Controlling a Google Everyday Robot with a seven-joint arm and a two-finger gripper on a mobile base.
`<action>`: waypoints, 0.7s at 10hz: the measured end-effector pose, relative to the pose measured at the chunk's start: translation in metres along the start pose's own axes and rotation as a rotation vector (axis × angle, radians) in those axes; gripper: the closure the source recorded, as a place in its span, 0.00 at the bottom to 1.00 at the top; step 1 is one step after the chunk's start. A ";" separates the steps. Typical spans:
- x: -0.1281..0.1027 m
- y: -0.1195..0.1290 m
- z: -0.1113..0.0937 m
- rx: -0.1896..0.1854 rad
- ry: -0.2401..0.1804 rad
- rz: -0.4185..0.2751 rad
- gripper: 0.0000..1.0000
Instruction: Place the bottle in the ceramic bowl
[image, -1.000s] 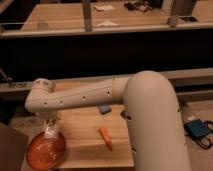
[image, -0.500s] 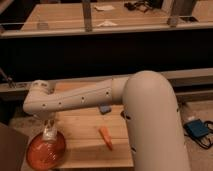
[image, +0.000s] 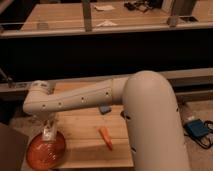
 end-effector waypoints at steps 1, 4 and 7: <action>0.000 0.000 0.000 0.002 0.001 0.000 0.79; -0.001 0.000 0.001 0.005 0.001 -0.001 0.70; -0.002 0.000 0.001 0.009 0.003 -0.002 0.70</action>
